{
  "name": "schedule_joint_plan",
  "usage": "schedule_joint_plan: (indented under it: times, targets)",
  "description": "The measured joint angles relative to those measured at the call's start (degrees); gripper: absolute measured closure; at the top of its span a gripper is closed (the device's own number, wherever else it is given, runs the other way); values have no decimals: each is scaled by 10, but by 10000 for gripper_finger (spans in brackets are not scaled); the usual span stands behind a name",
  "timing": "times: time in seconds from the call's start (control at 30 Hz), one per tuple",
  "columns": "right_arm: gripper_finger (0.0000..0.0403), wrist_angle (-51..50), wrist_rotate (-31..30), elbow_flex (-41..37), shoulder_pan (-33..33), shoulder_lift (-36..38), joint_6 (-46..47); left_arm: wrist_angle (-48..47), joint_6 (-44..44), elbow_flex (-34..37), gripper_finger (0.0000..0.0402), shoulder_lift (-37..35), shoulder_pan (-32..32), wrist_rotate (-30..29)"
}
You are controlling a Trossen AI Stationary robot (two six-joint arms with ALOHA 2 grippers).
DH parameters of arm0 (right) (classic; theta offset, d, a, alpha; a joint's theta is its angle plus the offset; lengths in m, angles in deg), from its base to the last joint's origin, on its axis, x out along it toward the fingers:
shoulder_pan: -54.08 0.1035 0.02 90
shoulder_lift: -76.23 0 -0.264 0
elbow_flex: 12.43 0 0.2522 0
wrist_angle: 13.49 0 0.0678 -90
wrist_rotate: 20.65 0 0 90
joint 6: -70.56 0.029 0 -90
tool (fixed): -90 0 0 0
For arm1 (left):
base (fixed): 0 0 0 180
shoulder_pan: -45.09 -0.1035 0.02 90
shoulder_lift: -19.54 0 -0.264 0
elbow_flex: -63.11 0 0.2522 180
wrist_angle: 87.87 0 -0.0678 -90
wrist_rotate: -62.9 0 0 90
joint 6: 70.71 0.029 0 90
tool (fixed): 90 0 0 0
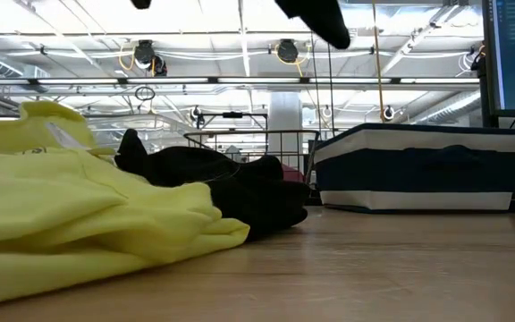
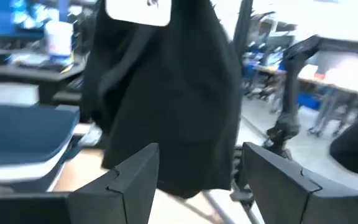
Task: Pick & Place Cloths
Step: Put the black underwear into the mesh basket
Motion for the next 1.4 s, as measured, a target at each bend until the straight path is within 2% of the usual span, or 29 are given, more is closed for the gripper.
schedule_joint_plan:
  times: [0.27, 0.43, 0.73, 0.93, 1.17, 1.33, 1.4]
  targets:
    - [403, 2, 0, 0, -5, -10, -1, 147, 19, -1, 166, 95, -32, 75]
    - [403, -6, 0, 0, -6, -12, 7, 191, 19, -2, 141, 118, -48, 117]
    - [403, 17, 0, 0, -11, -22, 8, 207, 4, -2, 59, 119, -60, 108]
    - [403, 76, 1, 0, -19, -65, -11, 209, 6, -38, 29, 155, -65, 106]
    - [403, 103, -1, 0, -21, -114, -26, 208, 15, -59, 20, 188, -81, 102]
    - [403, 121, 3, 0, -21, -125, -26, 195, 15, -61, 35, 190, -91, 100]
    - [403, 137, 23, 0, -21, -127, -26, 179, 12, -61, 47, 190, -94, 88]
